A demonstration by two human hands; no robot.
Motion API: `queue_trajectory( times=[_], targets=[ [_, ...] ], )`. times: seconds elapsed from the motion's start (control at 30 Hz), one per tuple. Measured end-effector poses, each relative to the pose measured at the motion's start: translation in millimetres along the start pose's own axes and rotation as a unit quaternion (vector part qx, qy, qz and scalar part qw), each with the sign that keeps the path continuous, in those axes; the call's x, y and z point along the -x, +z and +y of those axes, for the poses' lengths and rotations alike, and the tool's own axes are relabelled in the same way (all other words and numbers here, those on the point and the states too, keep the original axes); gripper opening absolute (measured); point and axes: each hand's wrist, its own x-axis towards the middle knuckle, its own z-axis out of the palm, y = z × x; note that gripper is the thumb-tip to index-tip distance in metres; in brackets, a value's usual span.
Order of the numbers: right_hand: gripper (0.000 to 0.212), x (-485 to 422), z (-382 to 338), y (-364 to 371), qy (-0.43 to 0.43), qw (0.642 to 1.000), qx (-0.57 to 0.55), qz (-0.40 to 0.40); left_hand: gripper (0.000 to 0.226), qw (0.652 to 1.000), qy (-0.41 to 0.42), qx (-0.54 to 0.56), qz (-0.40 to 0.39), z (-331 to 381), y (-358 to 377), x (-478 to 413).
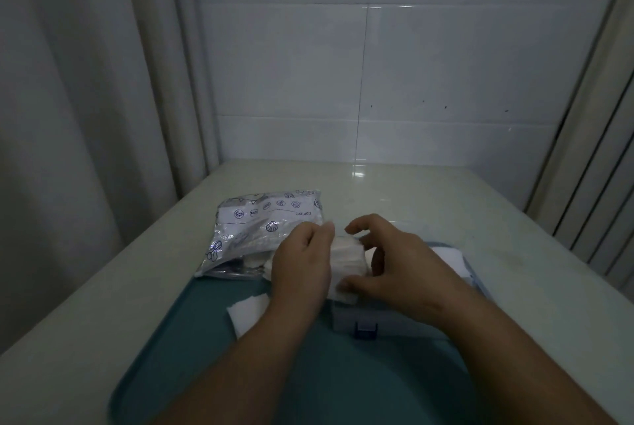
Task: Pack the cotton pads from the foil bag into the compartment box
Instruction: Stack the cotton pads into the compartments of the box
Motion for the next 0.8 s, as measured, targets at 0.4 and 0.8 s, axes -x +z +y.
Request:
queue_trajectory(
  times=[0.4, 0.8],
  targets=[
    [0.087, 1, 5, 4, 0.029, 0.999, -0.001, -0.045, 0.029, 0.998, -0.057, 0.016, -0.017, -8, 5, 0],
    [0.059, 2, 5, 2, 0.022, 0.999, -0.034, -0.018, 0.031, 0.999, -0.004, 0.053, -0.006, -4, 5, 4]
  ],
)
